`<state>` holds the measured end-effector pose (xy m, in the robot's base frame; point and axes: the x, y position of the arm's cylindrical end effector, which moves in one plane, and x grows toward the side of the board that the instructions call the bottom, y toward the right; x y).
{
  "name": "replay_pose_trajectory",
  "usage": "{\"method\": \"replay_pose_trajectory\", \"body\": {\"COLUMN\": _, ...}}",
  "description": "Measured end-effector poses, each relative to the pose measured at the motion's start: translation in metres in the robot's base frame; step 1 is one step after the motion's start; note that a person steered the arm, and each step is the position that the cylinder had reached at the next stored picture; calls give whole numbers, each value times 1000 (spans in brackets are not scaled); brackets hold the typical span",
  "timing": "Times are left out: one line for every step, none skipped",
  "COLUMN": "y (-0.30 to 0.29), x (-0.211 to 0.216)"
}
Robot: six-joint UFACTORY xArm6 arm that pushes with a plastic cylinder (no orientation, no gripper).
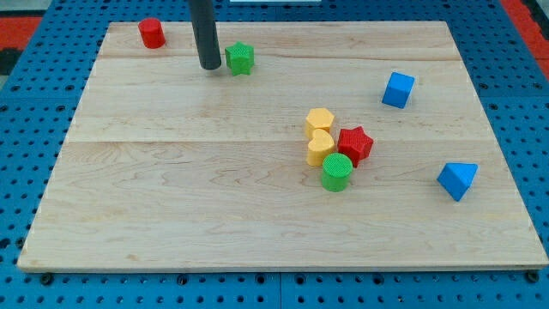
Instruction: Place the green star at the top center
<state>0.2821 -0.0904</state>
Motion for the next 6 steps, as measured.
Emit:
{"method": "replay_pose_trajectory", "body": {"y": 65, "x": 7}}
{"method": "replay_pose_trajectory", "body": {"y": 57, "x": 14}}
{"method": "replay_pose_trajectory", "body": {"y": 66, "x": 21}}
{"method": "replay_pose_trajectory", "body": {"y": 90, "x": 5}}
{"method": "replay_pose_trajectory", "body": {"y": 96, "x": -26}}
{"method": "replay_pose_trajectory", "body": {"y": 112, "x": -18}}
